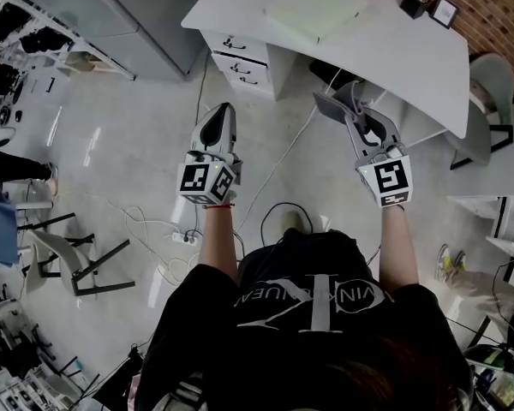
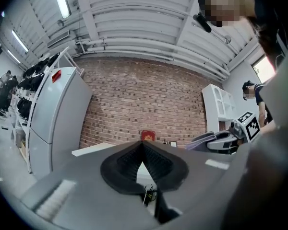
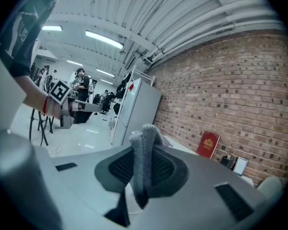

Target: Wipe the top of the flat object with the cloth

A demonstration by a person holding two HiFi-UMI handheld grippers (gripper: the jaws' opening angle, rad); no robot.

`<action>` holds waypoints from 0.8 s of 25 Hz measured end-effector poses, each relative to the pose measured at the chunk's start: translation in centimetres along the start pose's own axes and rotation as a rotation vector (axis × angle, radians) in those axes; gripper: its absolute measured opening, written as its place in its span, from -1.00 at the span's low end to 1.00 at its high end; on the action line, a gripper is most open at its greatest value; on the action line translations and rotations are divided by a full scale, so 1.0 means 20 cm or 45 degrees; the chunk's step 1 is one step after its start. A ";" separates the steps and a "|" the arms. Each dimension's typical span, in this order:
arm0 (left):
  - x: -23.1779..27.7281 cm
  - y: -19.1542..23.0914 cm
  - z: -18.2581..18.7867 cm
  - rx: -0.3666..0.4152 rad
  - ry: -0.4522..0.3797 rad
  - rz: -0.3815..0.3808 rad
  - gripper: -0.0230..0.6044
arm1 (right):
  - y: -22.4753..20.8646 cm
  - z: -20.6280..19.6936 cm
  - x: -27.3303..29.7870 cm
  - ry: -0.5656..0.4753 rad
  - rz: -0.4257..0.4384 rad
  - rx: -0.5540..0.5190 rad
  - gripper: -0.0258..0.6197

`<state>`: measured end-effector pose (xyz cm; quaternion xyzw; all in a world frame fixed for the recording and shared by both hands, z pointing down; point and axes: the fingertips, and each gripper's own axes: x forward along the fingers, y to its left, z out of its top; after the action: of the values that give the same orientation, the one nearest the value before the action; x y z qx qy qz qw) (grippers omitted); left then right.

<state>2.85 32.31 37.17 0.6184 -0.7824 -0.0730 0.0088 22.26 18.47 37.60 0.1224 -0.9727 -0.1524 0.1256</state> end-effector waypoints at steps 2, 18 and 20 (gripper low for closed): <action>0.03 0.05 0.00 -0.001 -0.003 -0.011 -0.89 | -0.01 0.00 0.04 -0.001 -0.025 0.006 -0.74; 0.37 0.37 -0.05 -0.025 0.003 -0.016 -0.89 | -0.30 -0.02 0.44 -0.031 -0.102 0.149 -0.74; 0.47 0.40 -0.05 -0.025 0.003 -0.027 -0.89 | -0.37 -0.02 0.52 -0.030 -0.097 0.151 -0.74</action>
<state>-7.01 24.85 38.35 0.6266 -0.7751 -0.0799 0.0151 14.11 8.67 37.69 0.1649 -0.9760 -0.1006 0.1008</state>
